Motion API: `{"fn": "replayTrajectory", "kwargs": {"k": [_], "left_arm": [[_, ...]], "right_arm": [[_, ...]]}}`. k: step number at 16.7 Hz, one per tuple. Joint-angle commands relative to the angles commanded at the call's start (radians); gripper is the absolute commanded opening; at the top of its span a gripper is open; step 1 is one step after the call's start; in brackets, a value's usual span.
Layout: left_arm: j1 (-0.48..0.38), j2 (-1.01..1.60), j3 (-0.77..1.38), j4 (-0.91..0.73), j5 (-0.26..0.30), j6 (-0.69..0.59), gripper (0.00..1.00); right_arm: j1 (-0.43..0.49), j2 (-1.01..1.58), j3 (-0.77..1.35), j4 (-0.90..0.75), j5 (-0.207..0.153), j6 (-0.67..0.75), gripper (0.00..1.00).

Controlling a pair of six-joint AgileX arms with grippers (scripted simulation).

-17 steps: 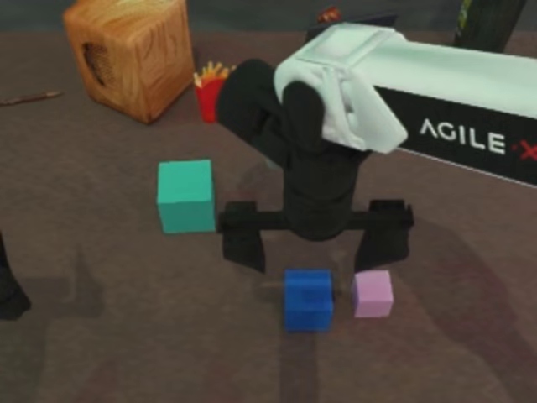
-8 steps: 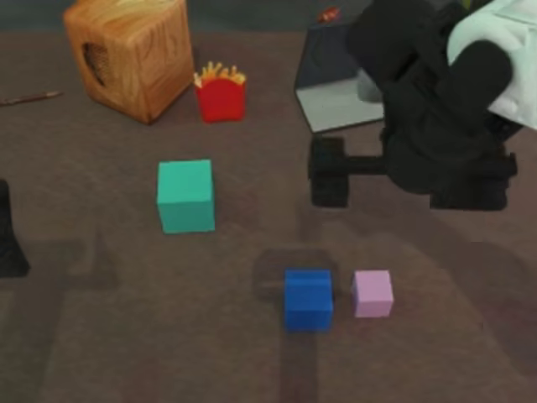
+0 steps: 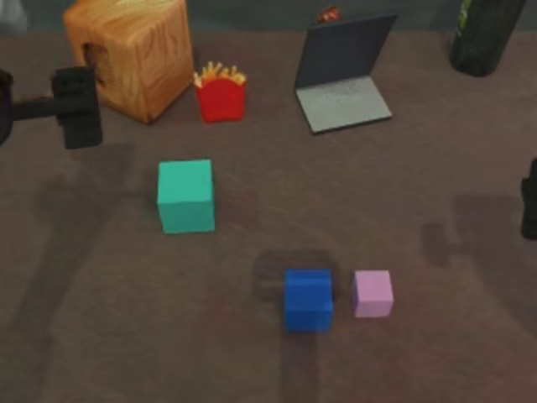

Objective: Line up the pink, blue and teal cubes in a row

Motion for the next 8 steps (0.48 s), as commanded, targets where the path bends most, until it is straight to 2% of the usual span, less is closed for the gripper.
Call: {"fn": "replayTrajectory", "kwargs": {"k": [4,8], "left_arm": [[-0.076,0.435,0.342,-0.239,0.003,-0.079,1.00],[-0.139,0.757,0.633,-0.430,0.005,-0.146,1.00]], "right_arm": [[-0.147,-0.385,-0.337,0.212,-0.027,-0.149,1.00],[-0.257,-0.657,-0.582,0.410,-0.083,-0.255,1.00]]}}
